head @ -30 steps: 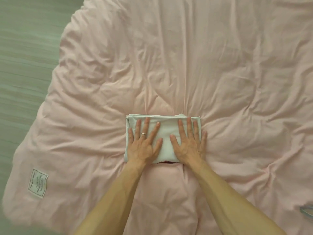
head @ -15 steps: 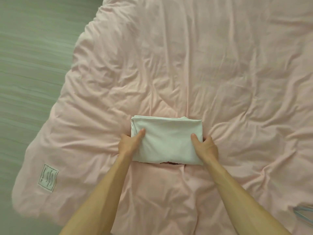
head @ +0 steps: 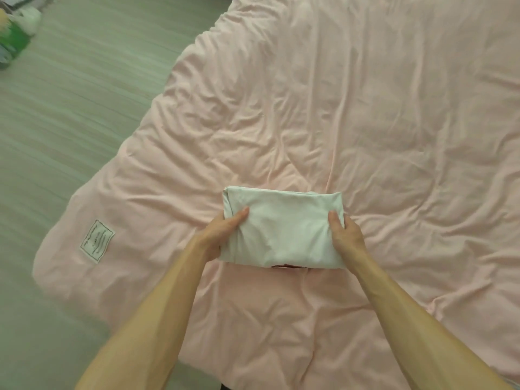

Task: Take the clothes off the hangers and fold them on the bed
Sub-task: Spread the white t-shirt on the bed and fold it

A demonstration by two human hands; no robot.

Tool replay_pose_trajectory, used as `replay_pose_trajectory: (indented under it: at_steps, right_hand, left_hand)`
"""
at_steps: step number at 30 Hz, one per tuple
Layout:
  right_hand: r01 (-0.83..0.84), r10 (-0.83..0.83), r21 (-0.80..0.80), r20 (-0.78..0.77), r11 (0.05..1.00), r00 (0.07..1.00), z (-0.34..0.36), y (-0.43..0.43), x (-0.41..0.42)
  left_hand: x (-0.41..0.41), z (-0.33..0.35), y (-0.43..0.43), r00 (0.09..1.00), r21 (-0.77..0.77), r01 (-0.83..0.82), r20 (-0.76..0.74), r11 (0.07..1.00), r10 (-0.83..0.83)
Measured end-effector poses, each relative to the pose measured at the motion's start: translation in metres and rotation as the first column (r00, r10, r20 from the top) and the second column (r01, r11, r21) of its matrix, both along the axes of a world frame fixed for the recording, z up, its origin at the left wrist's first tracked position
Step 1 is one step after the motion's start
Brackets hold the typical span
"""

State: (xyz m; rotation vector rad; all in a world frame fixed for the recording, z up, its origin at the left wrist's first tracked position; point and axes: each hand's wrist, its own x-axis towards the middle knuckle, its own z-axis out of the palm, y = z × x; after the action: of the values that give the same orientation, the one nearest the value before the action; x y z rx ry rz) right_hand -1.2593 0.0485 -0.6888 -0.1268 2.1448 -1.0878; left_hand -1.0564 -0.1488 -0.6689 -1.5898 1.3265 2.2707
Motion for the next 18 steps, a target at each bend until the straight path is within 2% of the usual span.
replay_pose_trajectory:
  at_steps: [4, 6, 8, 14, 18]
  right_hand:
    - [-0.145, 0.143, -0.013, -0.114, 0.989, 0.983, 0.021, -0.005, 0.021]
    - [-0.236, 0.231, -0.020, -0.143, 0.972, 0.962, 0.035, -0.009, 0.039]
    - [-0.329, 0.321, -0.019, -0.177, 0.944, 0.931, 0.049, -0.014, 0.061]
    - [-0.606, 0.589, -0.040, -0.190, 0.795, 0.785, 0.086, -0.018, 0.163]
    - [-0.776, 0.758, -0.067, -0.174, 0.627, 0.628, 0.105, -0.008, 0.269]
  left_hand:
    - [0.047, 0.021, 0.035, 0.985, -0.161, -0.163, 0.034, 0.973, 0.171]
    - [0.076, 0.032, 0.059, 0.958, -0.296, -0.264, 0.034, 0.918, 0.286]
    - [0.107, 0.040, 0.084, 0.920, -0.367, -0.355, 0.028, 0.860, 0.391]
    - [0.231, 0.065, 0.158, 0.736, -0.390, -0.620, 0.010, 0.680, 0.677]
    - [0.339, 0.082, 0.227, 0.572, -0.353, -0.759, 0.039, 0.547, 0.819]
